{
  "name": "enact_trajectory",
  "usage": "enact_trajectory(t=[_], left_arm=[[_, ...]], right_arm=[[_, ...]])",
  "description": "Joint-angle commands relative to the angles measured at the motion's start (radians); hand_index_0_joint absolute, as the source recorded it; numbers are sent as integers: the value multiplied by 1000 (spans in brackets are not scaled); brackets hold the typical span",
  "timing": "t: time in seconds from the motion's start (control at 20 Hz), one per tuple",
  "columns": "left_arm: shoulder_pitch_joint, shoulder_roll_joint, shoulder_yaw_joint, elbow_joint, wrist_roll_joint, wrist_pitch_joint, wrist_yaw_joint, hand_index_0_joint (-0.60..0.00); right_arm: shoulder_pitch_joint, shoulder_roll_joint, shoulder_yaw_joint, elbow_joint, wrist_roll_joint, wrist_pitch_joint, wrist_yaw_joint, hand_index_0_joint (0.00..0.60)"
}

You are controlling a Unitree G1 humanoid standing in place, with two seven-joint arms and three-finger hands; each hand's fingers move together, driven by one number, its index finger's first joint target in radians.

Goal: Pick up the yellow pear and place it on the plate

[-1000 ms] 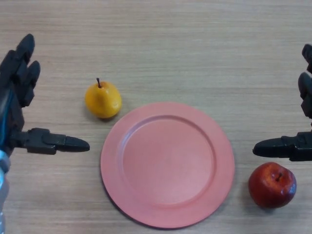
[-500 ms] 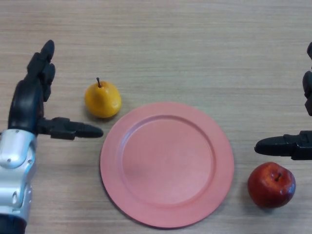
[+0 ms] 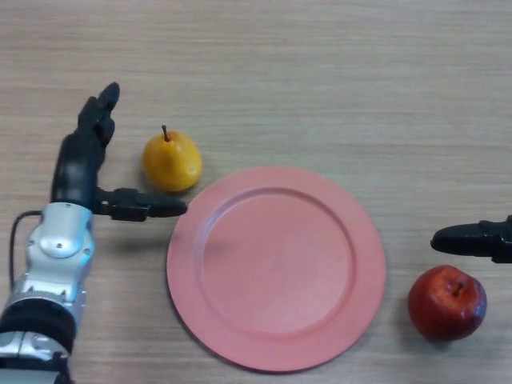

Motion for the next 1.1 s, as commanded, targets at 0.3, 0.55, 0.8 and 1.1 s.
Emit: enact_trajectory(t=[0.3, 0.55, 0.8, 1.1], left_arm=[[-160, 6, -5, 106, 95, -158, 81, 0], [-154, -1, -1, 123, 111, -215, 110, -250], [-147, 33, -39, 153, 297, -283, 261, -600], [-118, 54, 4, 130, 258, -252, 205, -600]], right_arm=[[-29, -51, -75, -49, -20, -96, 11, 0], [-28, -54, -86, -42, -27, -108, 20, 0], [-29, -57, -73, -16, -65, -141, 32, 0], [-35, -49, -66, -27, -68, -123, 33, 0]])
